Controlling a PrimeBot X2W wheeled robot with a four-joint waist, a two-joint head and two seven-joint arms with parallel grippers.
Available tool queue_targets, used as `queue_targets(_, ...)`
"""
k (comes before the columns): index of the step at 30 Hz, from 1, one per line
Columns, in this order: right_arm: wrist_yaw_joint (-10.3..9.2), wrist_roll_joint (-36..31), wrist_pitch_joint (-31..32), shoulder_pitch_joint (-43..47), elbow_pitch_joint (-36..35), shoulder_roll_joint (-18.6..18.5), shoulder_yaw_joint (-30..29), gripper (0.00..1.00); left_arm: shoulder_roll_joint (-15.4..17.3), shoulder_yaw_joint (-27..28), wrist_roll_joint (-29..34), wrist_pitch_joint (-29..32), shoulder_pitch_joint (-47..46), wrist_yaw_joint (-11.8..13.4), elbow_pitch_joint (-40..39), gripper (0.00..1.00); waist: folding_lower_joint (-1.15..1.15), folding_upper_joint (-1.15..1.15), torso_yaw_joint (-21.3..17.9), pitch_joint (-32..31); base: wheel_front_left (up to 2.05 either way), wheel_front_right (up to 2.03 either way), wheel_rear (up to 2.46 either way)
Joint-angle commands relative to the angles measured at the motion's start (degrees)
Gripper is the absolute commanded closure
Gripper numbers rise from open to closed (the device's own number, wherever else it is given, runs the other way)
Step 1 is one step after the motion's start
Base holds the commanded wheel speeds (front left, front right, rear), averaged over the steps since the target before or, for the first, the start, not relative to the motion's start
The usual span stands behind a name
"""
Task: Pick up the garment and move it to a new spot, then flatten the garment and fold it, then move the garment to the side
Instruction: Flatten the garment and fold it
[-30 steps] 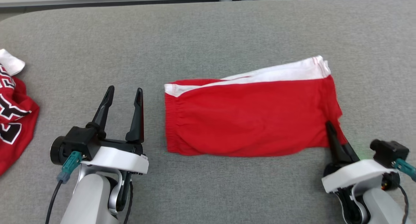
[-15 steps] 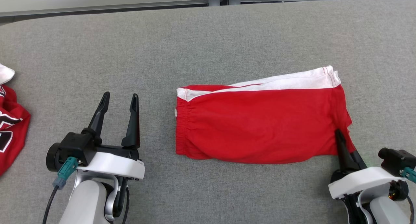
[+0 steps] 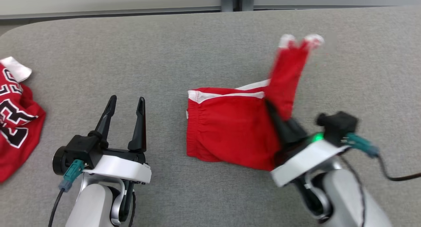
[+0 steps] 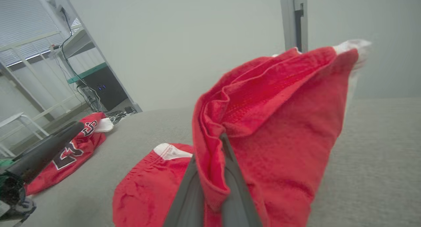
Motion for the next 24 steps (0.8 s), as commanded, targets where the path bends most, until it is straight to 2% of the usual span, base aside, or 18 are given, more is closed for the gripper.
queue_targets(1,0.0,0.12,1.11,-1.36,-0.05,0.44,3.06,1.0,0.03,-0.29,-0.38,-0.24,-0.44,0.1,0.26,0.0,0.0,0.0,1.11,-0.07,0.0,0.0,0.0)
queue_targets(6,0.0,1.62,3.33,-3.41,3.55,1.97,10.98,1.0,-0.47,-0.88,-0.87,-0.59,-0.93,0.39,1.07,0.0,0.0,0.0,3.33,0.06,0.0,0.0,0.0)
queue_targets(13,0.0,1.58,3.29,-4.06,9.66,2.88,14.62,1.0,-0.89,-1.15,-1.33,-0.98,-1.16,0.61,1.75,0.0,0.0,0.0,4.6,0.17,0.0,0.0,0.0)
queue_targets(14,0.0,1.66,2.93,-4.14,9.84,2.92,14.95,0.64,-0.91,-1.08,-1.33,-1.03,-1.13,0.68,1.78,0.0,0.0,0.0,4.56,0.14,0.0,0.0,0.0)
queue_targets(15,0.0,1.3,2.23,-4.35,9.81,2.93,15.13,0.03,-0.91,-1.01,-1.37,-1.08,-1.09,0.75,1.83,0.0,0.0,0.0,4.48,0.09,0.0,0.0,0.0)
queue_targets(17,0.0,1.26,1.42,-4.42,9.51,2.93,15.27,0.0,-0.93,-0.97,-1.4,-1.13,-1.04,0.84,1.87,0.0,0.0,0.0,4.41,0.04,0.0,0.0,0.0)
queue_targets(24,0.0,2.37,-6.11,-4.11,4.61,1.44,13.99,0.0,-0.81,-0.77,-0.91,-1.25,-1.2,0.99,1.78,0.0,0.0,0.0,3.66,-0.22,0.0,0.0,0.0)
